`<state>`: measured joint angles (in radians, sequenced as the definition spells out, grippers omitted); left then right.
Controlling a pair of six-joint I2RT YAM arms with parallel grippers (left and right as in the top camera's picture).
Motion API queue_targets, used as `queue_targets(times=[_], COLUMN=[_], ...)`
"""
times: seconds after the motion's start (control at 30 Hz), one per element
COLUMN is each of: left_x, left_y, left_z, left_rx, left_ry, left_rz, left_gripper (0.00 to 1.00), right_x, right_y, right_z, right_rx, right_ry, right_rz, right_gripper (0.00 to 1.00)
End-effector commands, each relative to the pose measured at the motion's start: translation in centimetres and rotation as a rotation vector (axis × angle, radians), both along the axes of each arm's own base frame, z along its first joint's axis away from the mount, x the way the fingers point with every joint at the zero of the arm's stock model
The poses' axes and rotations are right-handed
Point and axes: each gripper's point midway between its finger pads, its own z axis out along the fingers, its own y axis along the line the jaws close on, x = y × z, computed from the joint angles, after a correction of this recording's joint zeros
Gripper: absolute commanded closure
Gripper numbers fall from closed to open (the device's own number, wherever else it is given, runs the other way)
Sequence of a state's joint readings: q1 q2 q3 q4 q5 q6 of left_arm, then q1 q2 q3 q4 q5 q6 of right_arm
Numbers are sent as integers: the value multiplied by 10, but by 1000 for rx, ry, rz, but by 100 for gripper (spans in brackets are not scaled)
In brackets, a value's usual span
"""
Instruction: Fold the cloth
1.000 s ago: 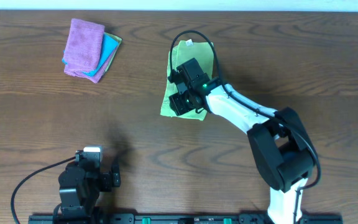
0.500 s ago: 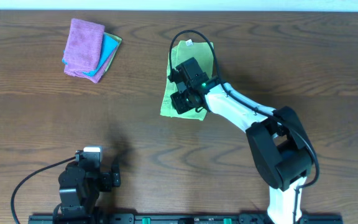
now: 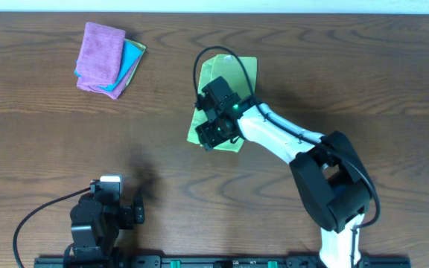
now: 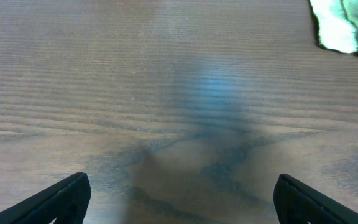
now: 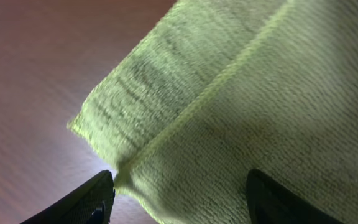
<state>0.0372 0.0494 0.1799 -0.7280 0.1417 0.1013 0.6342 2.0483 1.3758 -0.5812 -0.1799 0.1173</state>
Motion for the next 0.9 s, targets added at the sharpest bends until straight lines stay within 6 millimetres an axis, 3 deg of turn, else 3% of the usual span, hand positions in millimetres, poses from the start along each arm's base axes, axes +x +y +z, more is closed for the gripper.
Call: queue_targets(times=[0.0,0.27,0.6,0.67,0.73,0.87], left_x=[-2,-2,-2,-2,-2,-2], left_y=[1,1,1,1,1,1], left_z=[-7,-7,-7,-7,-7,-7], left_rx=[-2,-2,-2,-2,-2,-2], left_ry=[19,19,19,19,19,19], left_rz=[11,11,11,11,12,11], left_gripper=[5,5,5,5,5,5], right_x=[-2,-4,1,0,0,-2], right_y=[13,10,6,6,6,8], right_z=[18,16,16,15,15,15], right_rx=[26,12,-15,-16,-17,-17], right_ry=[-34,-28,-55,-56,-59,-58], right_rz=[45,45,48,55,63,78], right_gripper=[34,45,73,65,46,43])
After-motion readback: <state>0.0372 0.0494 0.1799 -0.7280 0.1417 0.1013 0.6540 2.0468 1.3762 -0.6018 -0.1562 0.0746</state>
